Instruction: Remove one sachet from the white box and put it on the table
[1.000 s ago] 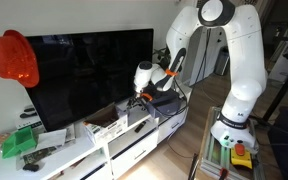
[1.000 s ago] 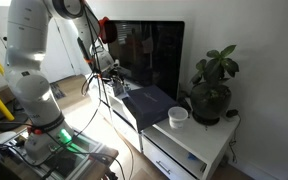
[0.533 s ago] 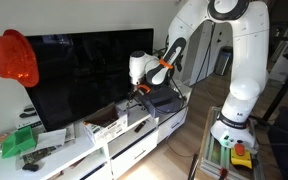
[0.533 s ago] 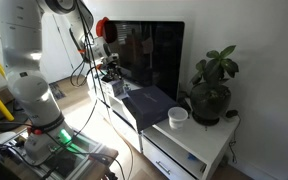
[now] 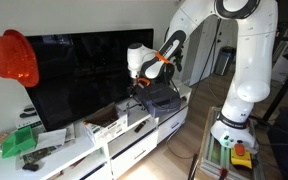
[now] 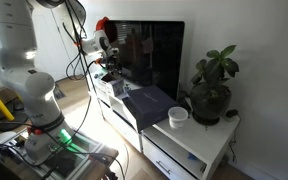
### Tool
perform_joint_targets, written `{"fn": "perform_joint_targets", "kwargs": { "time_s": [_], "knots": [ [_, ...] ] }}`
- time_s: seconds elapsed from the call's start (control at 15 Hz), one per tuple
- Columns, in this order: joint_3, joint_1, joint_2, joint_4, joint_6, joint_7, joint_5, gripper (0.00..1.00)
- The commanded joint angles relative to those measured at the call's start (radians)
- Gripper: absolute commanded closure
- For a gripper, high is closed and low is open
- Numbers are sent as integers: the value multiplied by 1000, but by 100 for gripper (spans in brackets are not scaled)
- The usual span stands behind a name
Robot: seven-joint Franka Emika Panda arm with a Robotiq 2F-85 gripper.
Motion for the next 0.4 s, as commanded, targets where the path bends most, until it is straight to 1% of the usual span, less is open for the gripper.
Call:
{"fn": "perform_joint_targets", "kwargs": {
  "time_s": [0.0,0.33],
  "knots": [
    [-64,65,-3,-1,1,-27,31,0],
    [-67,67,-3,-1,-1,-33,32,0]
  ]
}}
